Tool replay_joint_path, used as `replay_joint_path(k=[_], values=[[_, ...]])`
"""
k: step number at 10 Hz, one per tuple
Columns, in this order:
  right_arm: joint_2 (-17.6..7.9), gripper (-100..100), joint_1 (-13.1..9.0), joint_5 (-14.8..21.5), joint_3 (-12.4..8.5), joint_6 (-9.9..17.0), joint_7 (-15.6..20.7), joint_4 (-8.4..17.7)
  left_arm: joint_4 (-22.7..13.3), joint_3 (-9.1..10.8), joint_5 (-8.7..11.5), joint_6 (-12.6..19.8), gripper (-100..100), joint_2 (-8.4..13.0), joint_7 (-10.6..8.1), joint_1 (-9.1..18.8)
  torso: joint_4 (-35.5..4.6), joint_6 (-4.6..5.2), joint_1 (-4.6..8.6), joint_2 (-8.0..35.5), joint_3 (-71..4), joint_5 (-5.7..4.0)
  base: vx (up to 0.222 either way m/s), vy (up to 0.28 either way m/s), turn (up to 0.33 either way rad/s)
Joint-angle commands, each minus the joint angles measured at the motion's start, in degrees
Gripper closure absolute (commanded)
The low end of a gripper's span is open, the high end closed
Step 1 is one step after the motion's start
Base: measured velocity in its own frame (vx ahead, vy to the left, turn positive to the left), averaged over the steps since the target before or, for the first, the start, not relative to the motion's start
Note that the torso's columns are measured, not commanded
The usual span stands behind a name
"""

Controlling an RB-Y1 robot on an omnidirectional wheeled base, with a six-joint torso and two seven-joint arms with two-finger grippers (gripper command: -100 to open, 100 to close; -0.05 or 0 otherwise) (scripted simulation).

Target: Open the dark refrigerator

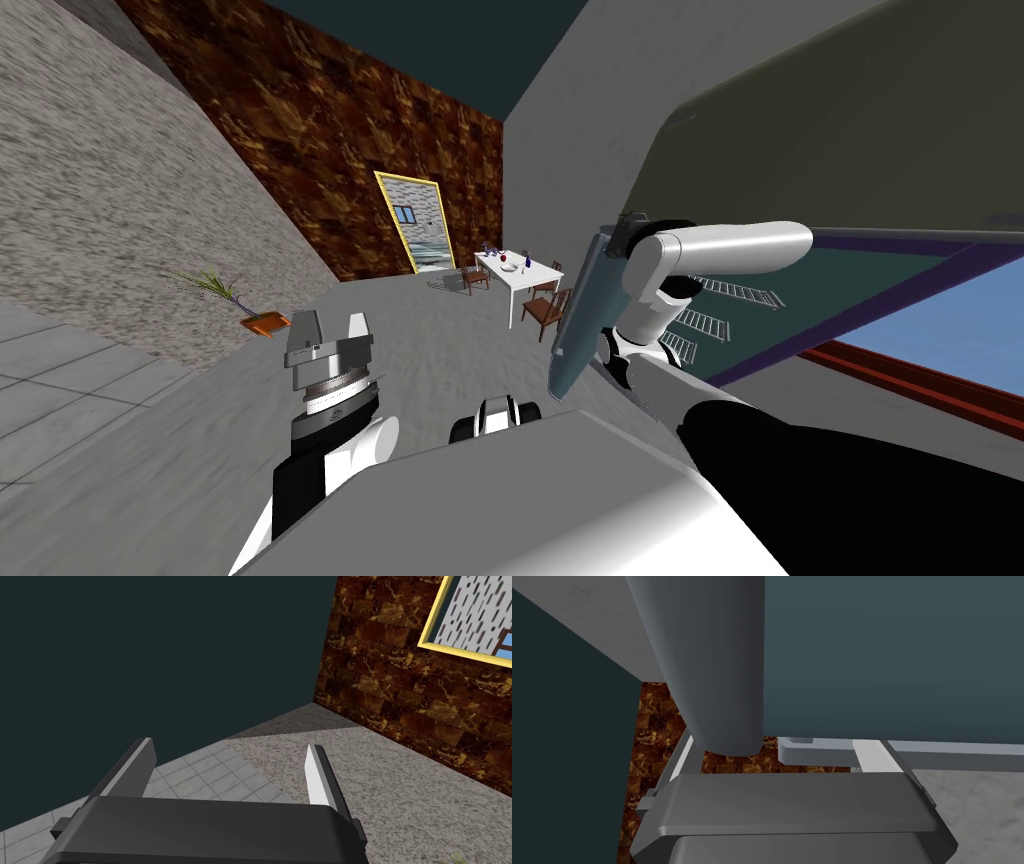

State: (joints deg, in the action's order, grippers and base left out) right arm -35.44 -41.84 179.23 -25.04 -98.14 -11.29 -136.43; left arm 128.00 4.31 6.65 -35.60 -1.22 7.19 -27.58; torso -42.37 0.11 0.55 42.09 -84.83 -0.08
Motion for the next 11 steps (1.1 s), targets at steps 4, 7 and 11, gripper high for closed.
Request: replay_joint_path(k=[4, 7, 11], values=[[-4.0, -100, -6.6, -0.9, -0.3, 1.5, 1.3, 8.4, 0.0, -0.01, 0.0, 0.0, 0, 0.0, 0.00, 0.0, 0.0, -0.24, -0.50, -0.2, -0.2, 0.29, -0.040, 0.037, 0.021], [-3.1, 0, -5.4, -0.8, 0.2, 0.5, 1.2, 7.8, 0.0, 0.00, 0.0, 0.0, 0, 0.0, 0.00, 0.0, 0.0, -0.11, -0.39, 0.1, 0.1, 0.10, -0.009, 0.013, 0.002], [-3.1, 0, -5.5, -0.8, 0.2, 0.5, 1.2, 7.8, 0.0, 0.00, 0.0, 0.0, 0, 0.0, 0.00, 0.0, 0.1, -0.10, -0.46, 0.2, 0.2, 0.03, 0.000, 0.000, 0.000]])
